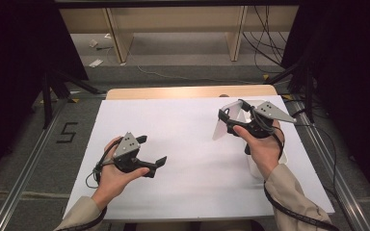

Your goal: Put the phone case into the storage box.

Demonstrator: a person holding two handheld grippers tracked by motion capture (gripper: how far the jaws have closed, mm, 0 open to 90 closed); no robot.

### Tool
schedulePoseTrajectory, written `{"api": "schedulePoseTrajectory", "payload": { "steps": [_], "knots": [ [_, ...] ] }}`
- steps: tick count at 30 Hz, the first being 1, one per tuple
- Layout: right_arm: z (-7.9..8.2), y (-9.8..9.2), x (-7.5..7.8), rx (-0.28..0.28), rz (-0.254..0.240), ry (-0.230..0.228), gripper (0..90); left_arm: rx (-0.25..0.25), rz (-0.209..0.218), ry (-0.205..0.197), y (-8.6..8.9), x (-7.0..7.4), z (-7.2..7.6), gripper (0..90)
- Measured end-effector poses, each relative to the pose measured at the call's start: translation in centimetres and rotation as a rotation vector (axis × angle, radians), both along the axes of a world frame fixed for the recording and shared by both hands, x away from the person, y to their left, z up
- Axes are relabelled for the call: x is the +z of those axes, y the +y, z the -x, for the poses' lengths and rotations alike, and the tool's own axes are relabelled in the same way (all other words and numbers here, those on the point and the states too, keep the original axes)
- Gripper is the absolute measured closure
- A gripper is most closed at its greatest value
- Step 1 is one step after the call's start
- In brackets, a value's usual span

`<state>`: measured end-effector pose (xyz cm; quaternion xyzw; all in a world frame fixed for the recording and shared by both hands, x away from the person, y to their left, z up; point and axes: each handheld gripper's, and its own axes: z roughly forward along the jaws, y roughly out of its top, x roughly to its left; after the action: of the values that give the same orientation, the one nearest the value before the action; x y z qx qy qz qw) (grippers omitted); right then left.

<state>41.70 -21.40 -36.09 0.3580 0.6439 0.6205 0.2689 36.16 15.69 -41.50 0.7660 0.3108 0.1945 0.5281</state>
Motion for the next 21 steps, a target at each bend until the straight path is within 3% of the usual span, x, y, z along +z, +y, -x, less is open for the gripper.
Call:
{"api": "schedulePoseTrajectory", "payload": {
  "steps": [21],
  "knots": [
    [-0.2,-1.3,0.5,-0.051,0.003,-0.009,18.1,0.014,-0.008,0.002,0.2,-0.2,0.0,0.0]
  ]
}}
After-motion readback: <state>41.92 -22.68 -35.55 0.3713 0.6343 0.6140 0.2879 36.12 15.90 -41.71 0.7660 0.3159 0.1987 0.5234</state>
